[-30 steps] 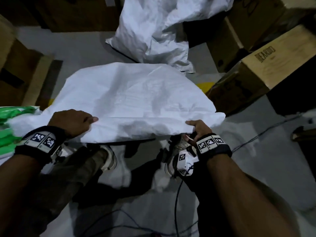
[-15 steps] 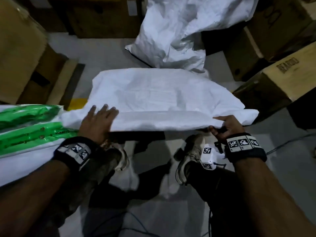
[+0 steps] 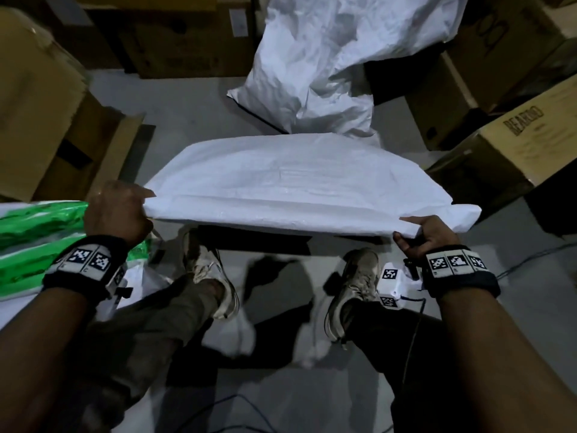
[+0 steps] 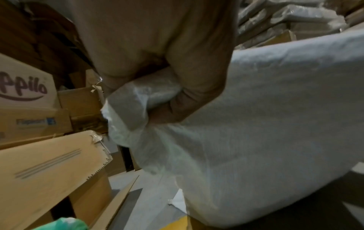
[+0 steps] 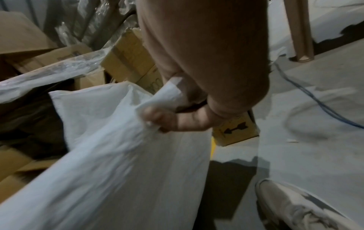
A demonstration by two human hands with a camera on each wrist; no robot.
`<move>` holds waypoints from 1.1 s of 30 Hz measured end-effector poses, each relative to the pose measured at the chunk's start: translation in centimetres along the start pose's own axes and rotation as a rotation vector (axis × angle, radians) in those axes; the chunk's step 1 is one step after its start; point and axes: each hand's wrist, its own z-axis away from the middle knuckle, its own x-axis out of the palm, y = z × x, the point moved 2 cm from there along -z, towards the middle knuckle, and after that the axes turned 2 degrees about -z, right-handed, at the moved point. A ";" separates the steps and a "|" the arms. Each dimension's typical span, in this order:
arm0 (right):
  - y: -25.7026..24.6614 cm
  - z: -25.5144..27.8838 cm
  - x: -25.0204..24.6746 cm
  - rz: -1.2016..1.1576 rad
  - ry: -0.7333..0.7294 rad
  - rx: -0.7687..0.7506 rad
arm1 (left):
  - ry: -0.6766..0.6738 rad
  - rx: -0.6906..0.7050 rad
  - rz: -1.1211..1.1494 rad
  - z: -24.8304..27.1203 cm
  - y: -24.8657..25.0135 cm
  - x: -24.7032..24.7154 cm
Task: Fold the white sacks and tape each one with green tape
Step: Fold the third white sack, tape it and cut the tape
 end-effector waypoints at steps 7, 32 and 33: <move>6.4 3.7 4.2 0.191 -0.179 0.312 | -0.135 0.097 -0.084 -0.5 1.6 0.9; 9.6 10.4 9.4 0.878 -0.354 -0.381 | -0.058 0.552 -0.013 1.2 15.9 0.6; 10.2 10.7 9.5 1.168 -0.407 -0.659 | -0.091 0.541 -0.036 1.1 16.2 0.7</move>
